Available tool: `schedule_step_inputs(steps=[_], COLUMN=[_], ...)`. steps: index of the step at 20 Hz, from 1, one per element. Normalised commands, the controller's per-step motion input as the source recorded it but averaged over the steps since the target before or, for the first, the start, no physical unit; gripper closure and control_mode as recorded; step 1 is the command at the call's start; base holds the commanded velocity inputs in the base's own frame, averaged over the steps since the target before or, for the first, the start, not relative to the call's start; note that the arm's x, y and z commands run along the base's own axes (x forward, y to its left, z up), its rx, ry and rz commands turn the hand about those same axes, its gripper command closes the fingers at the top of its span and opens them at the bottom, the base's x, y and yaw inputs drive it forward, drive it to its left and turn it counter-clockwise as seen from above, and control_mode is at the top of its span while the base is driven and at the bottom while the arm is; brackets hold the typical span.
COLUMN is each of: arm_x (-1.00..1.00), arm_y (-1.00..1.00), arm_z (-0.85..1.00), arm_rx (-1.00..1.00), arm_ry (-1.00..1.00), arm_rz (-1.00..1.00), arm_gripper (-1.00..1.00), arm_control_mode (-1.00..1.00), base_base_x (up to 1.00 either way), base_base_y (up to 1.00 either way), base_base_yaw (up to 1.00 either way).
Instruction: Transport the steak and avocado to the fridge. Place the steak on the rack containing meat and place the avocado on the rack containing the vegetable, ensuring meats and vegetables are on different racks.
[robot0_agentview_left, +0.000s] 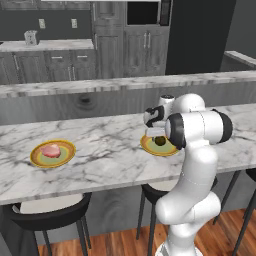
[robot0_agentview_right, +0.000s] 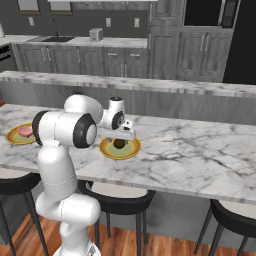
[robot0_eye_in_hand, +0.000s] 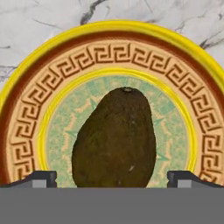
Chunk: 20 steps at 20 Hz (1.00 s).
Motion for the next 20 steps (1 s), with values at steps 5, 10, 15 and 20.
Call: schedule_step_inputs(steps=[5,10,15,20], arm_x=[0.26,-0.03,-0.13,0.0], arm_y=[-0.01,0.0,0.0,0.0], arm_z=[-0.19,0.0,0.0,-0.1], arm_rx=[0.0,0.0,0.0,0.0], arm_ry=[0.0,0.05,0.07,0.07], arm_rz=[0.0,0.0,0.0,0.0], arm_gripper=[-1.0,-1.0,-1.0,-1.0], arm_control_mode=[-1.0,-1.0,-1.0,-1.0], base_base_x=[0.0,0.0,0.0,0.0], base_base_y=[0.0,0.0,0.0,0.0], base_base_yaw=[0.0,0.0,0.0,0.0])
